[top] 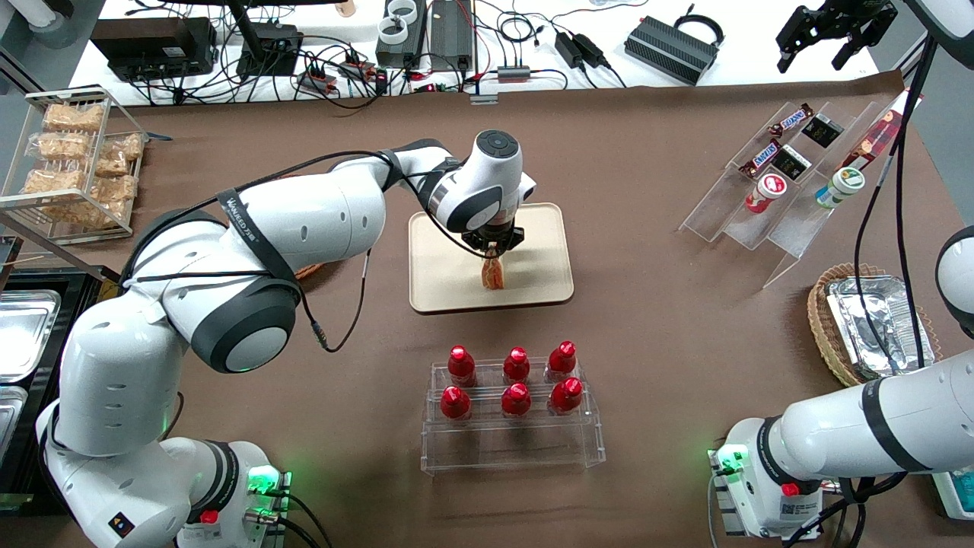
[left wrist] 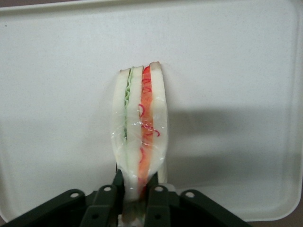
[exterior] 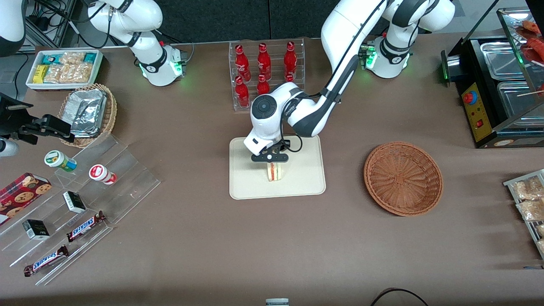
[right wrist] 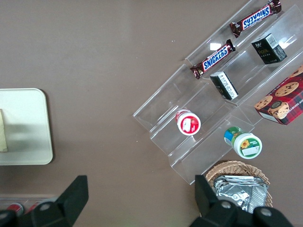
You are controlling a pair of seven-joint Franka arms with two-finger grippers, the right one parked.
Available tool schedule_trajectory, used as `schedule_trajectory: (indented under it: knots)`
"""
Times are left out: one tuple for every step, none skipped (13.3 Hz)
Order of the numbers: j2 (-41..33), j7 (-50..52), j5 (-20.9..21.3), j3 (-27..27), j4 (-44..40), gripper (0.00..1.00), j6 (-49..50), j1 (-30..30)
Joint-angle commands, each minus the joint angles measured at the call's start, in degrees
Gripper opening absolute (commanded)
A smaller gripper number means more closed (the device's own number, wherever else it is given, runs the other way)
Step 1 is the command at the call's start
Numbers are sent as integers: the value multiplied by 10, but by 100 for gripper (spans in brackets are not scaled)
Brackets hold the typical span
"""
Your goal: Place sandwich from basket to tray
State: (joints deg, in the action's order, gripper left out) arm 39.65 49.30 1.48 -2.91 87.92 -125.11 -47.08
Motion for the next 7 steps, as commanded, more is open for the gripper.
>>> schedule_trajectory:
  knots:
    - [-14, 10, 1, 12, -19, 100, 10, -3]
    - [-35, 11, -2, 18, -20, 100, 34, -2]
    - [-54, 12, -4, 33, -27, 100, 65, -2]
    - [-73, 13, -19, 51, -34, 100, 96, -2]
    - [-95, 14, -42, 72, -36, 100, 122, -2]
    - [-116, 14, -59, 97, -36, 100, 142, -2]
    - [-135, 13, -64, 117, -35, 100, 161, -2]
